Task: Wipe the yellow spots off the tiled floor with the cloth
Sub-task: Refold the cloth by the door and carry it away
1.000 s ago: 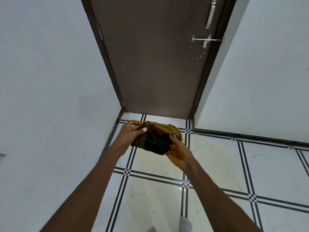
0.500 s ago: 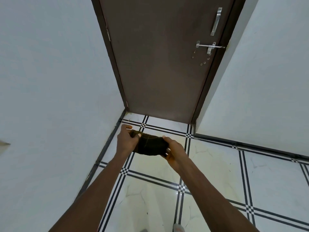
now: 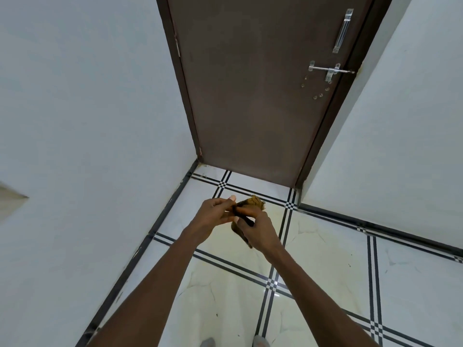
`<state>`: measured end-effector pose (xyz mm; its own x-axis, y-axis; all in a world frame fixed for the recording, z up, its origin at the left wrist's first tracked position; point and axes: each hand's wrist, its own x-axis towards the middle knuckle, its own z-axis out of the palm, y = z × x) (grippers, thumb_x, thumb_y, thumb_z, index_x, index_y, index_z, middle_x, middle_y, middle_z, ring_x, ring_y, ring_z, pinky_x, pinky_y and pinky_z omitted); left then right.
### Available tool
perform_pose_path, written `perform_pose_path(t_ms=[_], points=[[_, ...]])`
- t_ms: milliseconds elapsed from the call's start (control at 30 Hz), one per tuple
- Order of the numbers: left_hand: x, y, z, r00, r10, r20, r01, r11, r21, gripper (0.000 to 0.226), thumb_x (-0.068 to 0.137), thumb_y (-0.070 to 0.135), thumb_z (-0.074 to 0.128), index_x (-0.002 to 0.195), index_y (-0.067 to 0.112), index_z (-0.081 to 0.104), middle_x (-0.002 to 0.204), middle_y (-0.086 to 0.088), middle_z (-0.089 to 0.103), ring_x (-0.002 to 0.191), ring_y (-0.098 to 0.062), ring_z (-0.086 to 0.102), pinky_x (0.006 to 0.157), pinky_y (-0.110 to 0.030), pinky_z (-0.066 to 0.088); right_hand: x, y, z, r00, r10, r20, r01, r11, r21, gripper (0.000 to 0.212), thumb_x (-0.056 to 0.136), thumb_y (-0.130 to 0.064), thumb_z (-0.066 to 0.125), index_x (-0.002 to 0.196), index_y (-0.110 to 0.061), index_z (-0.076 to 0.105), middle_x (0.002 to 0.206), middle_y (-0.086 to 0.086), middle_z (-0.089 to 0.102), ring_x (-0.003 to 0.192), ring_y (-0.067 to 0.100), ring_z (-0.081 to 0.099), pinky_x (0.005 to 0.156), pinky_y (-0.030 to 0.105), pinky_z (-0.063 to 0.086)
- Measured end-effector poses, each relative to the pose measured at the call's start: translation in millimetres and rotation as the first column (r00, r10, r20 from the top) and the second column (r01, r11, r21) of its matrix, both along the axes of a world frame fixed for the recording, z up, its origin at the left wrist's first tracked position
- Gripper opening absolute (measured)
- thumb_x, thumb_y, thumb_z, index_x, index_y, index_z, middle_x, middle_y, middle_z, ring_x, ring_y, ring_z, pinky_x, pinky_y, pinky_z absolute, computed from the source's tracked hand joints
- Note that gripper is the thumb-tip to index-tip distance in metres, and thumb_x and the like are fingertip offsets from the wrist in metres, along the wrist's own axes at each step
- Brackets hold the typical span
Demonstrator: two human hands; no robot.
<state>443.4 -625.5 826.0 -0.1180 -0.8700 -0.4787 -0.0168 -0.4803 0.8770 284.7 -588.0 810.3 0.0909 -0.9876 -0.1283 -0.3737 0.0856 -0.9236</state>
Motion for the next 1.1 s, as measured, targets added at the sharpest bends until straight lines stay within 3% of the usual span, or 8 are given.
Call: perform_pose_path(t_ms=[133, 300, 400, 500, 767, 933, 1033, 1100], points=[[-2, 3, -6, 0.997, -0.079, 0.010, 0.078, 0.995, 0.062, 0.033, 0.093, 0.028, 0.074, 0.112, 0.003, 0.076, 0.110, -0.014, 0.078, 0.105, -0.022, 0.076, 0.087, -0.027, 0.062, -6, 3, -5, 0.998, 0.063, 0.007, -0.063, 0.998, 0.008, 0.029, 0.102, -0.007, 0.059, 0.128, -0.011, 0.072, 0.143, -0.003, 0.056, 0.128, 0.010, 0.053, 0.104, 0.022, 0.047], [-2, 1, -14, 0.996, -0.079, 0.038, 0.075, 0.994, 0.083, 0.025, 0.099, 0.022, 0.067, 0.116, 0.004, 0.073, 0.114, -0.016, 0.077, 0.107, -0.025, 0.075, 0.094, -0.033, 0.061, -18, 6, -4, 0.928, -0.120, 0.354, 0.031, 0.969, 0.247, 0.030, 0.105, -0.005, 0.052, 0.114, -0.020, 0.076, 0.122, -0.004, 0.072, 0.115, 0.015, 0.069, 0.087, 0.027, 0.059], [-2, 3, -14, 0.985, -0.129, 0.117, 0.129, 0.992, 0.005, 0.025, 0.101, 0.026, 0.064, 0.115, 0.007, 0.072, 0.111, -0.012, 0.078, 0.110, -0.025, 0.074, 0.097, -0.036, 0.059, -21, 4, -5, 0.874, -0.230, 0.427, 0.098, 0.946, 0.309, 0.016, 0.105, -0.012, 0.060, 0.115, -0.015, 0.070, 0.121, 0.006, 0.073, 0.111, 0.020, 0.074, 0.085, 0.034, 0.065], [-3, 3, -13, 0.969, -0.169, 0.182, 0.182, 0.982, -0.054, 0.024, 0.101, 0.026, 0.063, 0.115, 0.009, 0.073, 0.110, -0.010, 0.078, 0.108, -0.025, 0.075, 0.098, -0.042, 0.059, -23, 0, -1, 0.836, -0.265, 0.481, 0.083, 0.927, 0.367, 0.022, 0.101, -0.026, 0.068, 0.117, -0.011, 0.071, 0.117, 0.009, 0.077, 0.105, 0.022, 0.077, 0.081, 0.034, 0.065], [-2, 0, 1, 0.910, -0.200, 0.362, 0.266, 0.954, -0.141, 0.023, 0.099, 0.027, 0.066, 0.111, 0.009, 0.074, 0.107, -0.009, 0.077, 0.106, -0.026, 0.074, 0.100, -0.047, 0.059, -18, -9, 3, 0.793, -0.337, 0.507, 0.084, 0.885, 0.457, 0.018, 0.101, -0.014, 0.067, 0.114, -0.002, 0.069, 0.114, 0.018, 0.077, 0.108, 0.029, 0.075, 0.079, 0.035, 0.064], [3, -4, 15, 0.908, -0.015, 0.418, 0.124, 0.964, -0.235, 0.019, 0.105, 0.028, 0.055, 0.114, 0.015, 0.065, 0.113, -0.007, 0.072, 0.114, -0.026, 0.069, 0.099, -0.041, 0.059, -21, -8, -10, 0.642, -0.505, 0.577, 0.100, 0.801, 0.590, 0.015, 0.105, -0.008, 0.057, 0.115, -0.002, 0.067, 0.119, 0.015, 0.075, 0.112, 0.030, 0.072, 0.090, 0.039, 0.061], [10, -9, 29, 0.899, 0.033, 0.436, 0.120, 0.941, -0.318, 0.021, 0.107, 0.031, 0.050, 0.116, 0.015, 0.060, 0.111, -0.010, 0.071, 0.108, -0.025, 0.070, 0.089, -0.035, 0.062, -28, -4, -22, 0.651, -0.536, 0.538, 0.085, 0.755, 0.650, 0.015, 0.105, -0.006, 0.057, 0.116, -0.001, 0.066, 0.118, 0.015, 0.072, 0.110, 0.030, 0.071, 0.094, 0.041, 0.060], [16, -13, 38, 0.883, 0.040, 0.467, 0.152, 0.918, -0.367, 0.024, 0.107, 0.034, 0.049, 0.114, 0.014, 0.061, 0.106, -0.011, 0.072, 0.103, -0.025, 0.071, 0.089, -0.041, 0.064, -32, -2, -32, 0.698, -0.525, 0.487, 0.075, 0.730, 0.679, 0.020, 0.102, -0.004, 0.061, 0.121, 0.002, 0.064, 0.122, 0.019, 0.070, 0.113, 0.032, 0.070, 0.098, 0.044, 0.059]])
